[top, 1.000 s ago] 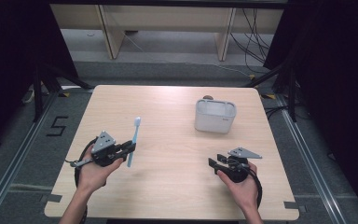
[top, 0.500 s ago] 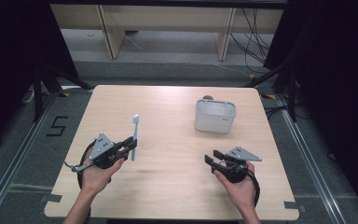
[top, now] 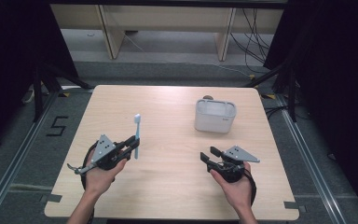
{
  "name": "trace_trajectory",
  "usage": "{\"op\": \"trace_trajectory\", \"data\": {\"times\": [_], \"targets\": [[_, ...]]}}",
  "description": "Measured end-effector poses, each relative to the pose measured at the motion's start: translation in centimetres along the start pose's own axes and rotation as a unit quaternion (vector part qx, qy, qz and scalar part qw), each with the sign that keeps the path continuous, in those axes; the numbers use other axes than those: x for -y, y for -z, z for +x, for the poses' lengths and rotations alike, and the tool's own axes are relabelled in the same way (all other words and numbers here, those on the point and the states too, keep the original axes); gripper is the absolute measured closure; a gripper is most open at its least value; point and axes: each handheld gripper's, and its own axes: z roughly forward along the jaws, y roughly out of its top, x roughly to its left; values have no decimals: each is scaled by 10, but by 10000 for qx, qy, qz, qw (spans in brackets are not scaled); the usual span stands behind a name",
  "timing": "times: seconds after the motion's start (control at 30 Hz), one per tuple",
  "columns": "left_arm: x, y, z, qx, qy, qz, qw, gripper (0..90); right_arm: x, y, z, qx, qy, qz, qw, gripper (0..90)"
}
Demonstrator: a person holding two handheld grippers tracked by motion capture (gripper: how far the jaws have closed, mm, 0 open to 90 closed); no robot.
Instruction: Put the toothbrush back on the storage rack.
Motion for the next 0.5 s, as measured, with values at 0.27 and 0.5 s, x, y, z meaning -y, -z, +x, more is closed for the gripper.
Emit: {"op": "trace_trajectory", "data": {"times": [0.27, 0.5], "targets": [[3, -4, -6, 134, -41, -151, 9998, 785, -11, 1, 7, -4, 94, -229, 9997, 515], [5, -6, -9, 150, -79, -186, 9997, 785, -15, -2, 12, -68, 114, -279, 9995, 528]]}}
